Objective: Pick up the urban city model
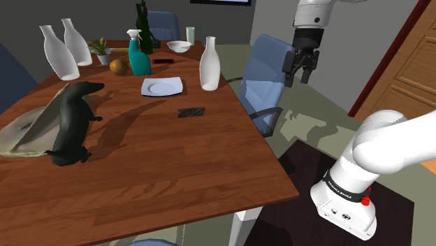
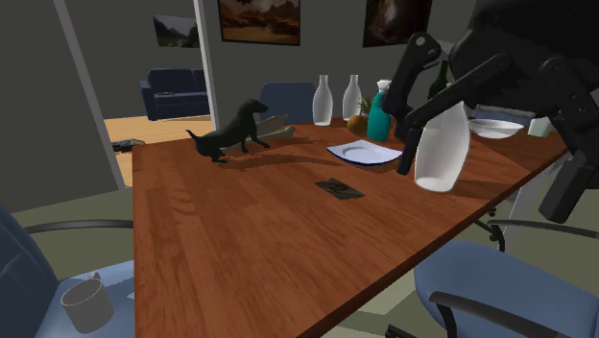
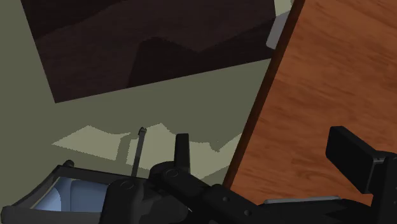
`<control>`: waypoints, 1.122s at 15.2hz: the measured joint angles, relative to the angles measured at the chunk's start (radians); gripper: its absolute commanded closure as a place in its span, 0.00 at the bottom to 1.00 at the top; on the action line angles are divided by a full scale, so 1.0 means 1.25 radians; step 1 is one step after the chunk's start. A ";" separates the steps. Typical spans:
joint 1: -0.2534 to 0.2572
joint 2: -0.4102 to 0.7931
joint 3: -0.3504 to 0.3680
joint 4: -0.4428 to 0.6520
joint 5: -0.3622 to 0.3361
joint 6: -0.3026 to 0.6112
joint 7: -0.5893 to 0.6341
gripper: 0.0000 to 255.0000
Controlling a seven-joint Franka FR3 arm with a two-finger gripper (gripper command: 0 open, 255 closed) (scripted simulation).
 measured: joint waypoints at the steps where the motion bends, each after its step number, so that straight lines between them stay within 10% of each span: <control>1: 0.000 0.000 0.000 0.000 0.000 0.000 0.000 0.00; 17: 0.019 0.370 0.163 0.128 0.025 0.316 0.185 0.00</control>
